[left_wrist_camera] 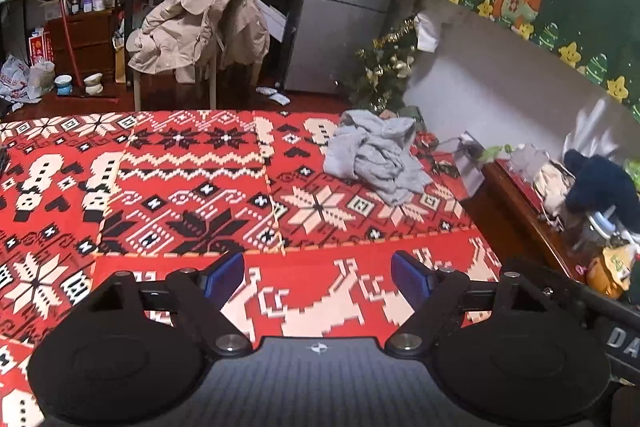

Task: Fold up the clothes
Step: 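Grasp the crumpled grey shirt with both grippers at separate edges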

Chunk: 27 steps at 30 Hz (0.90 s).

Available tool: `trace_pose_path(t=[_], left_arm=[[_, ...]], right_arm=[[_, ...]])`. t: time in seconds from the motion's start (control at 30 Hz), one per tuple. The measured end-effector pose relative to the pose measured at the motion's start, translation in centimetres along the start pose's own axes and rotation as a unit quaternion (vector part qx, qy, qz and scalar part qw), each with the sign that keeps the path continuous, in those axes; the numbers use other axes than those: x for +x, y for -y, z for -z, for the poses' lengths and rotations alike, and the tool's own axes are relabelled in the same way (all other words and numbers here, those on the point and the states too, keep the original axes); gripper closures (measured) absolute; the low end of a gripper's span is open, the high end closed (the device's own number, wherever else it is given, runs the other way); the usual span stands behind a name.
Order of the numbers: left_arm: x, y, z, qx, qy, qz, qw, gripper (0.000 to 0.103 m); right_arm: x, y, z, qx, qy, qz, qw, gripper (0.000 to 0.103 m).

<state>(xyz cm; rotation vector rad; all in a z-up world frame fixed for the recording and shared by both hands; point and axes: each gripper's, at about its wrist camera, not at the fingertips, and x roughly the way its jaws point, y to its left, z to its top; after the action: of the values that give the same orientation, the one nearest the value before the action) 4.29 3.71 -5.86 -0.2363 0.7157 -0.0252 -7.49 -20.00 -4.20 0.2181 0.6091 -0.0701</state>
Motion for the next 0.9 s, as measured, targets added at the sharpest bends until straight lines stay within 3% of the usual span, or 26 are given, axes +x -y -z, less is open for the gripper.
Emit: trace_pose_path(t=[0.17, 0.43, 0.5, 0.57, 0.73, 0.83, 0.9], left_arm=[[2.4, -0.3, -0.7, -0.013, 0.001, 0.015, 0.9998, 0.022], [8.8, -0.8, -3.6, -0.057, 0.002, 0.03, 0.9979, 0.028], [10.8, -0.5, -4.6, -0.062, -0.015, 0.033, 0.9974, 0.04], [12.8, -0.1, -5.6, -0.067, -0.033, 0.037, 0.9965, 0.062], [17.7, 0.8, -8.0, -0.078, -0.075, 0.047, 0.993, 0.068], [20.4, 1.5, -9.5, -0.08, -0.08, 0.065, 0.9915, 0.068], [22.4, 1.9, -10.1, -0.059, -0.069, 0.053, 0.9944, 0.067]], right_arm=[[2.5, 1.0, 0.2, 0.019, 0.023, -0.04, 0.999, 0.001], [8.5, 2.0, -2.9, -0.003, 0.025, -0.037, 0.999, 0.005], [10.9, 2.5, -3.9, 0.012, 0.005, -0.05, 0.999, 0.007], [13.4, 3.0, -4.8, 0.021, -0.009, -0.057, 0.998, 0.01], [19.6, 3.4, -6.8, -0.001, -0.026, -0.045, 0.999, 0.019], [23.2, 3.5, -8.0, -0.014, -0.029, -0.048, 0.998, 0.025], [25.1, 3.8, -8.6, -0.017, -0.029, -0.055, 0.998, 0.031]])
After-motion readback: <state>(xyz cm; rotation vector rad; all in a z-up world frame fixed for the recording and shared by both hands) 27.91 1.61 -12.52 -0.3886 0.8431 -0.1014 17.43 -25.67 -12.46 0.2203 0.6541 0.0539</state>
